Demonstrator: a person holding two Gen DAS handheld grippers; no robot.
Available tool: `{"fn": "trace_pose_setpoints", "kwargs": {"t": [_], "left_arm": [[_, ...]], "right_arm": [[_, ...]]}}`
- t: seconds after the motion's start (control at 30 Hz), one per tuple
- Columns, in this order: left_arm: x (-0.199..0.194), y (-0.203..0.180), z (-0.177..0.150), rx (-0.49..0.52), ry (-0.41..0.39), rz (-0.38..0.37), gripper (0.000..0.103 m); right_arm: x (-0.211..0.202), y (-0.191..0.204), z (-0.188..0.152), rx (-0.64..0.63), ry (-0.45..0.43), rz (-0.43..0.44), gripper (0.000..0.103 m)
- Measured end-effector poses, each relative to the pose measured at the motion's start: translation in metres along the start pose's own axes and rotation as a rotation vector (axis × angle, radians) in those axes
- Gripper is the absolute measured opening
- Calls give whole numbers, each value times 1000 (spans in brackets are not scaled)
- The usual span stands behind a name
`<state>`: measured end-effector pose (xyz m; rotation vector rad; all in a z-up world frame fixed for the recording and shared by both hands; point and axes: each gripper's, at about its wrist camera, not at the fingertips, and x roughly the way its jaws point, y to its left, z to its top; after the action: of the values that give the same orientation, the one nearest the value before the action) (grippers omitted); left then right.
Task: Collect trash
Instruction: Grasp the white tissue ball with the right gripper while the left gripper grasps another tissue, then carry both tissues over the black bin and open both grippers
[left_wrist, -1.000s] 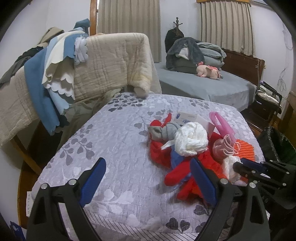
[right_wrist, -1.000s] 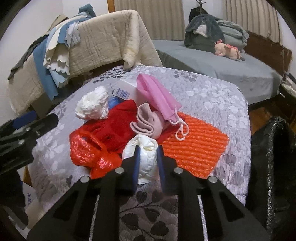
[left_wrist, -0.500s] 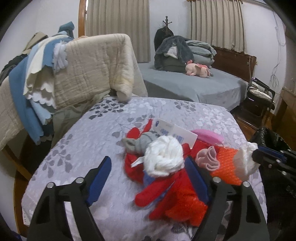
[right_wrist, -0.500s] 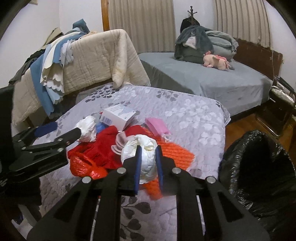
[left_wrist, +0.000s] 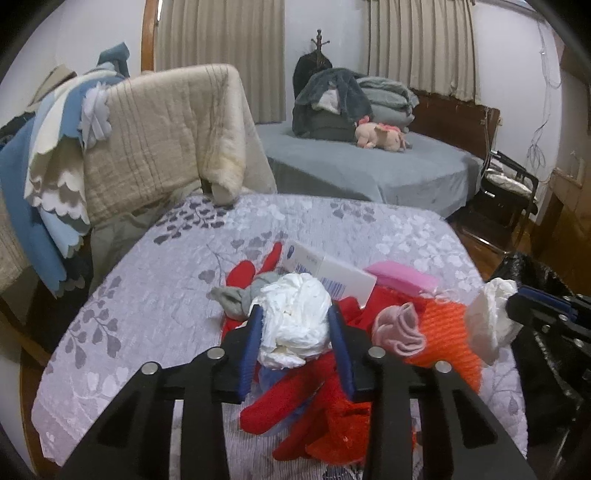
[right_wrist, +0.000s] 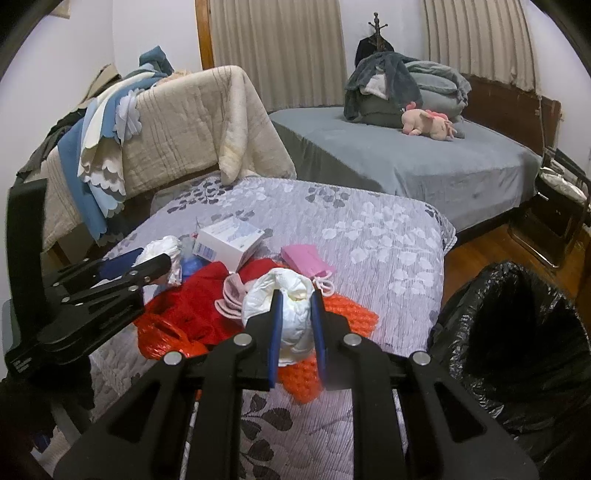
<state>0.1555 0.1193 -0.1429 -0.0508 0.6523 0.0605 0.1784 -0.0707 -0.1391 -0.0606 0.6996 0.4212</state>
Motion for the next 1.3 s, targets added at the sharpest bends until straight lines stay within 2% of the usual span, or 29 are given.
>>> {"fn": "trace_pose_setpoints", "kwargs": {"t": [0.27,0.47,0.8,1.03,1.3], "left_arm": [[-40,-14,13,12,-49,-43,36],[-54,-42,19,43,-63,-108,36],[-58,-118,20,116,-56,-271,36],[-54,-183,11,179,-20,-404,36],[-51,-250,3,239,4,-515,36]], "right_arm": [[-26,-4,8,8,-54,-4,15],[-50,-28,8,54,-86,-40,15],[-96,-95,-12,126,-102,-202,15],[-124,-148,-41,182,-95,-340,15],[-143,-195,-73,253,-63,-441,16]]}}
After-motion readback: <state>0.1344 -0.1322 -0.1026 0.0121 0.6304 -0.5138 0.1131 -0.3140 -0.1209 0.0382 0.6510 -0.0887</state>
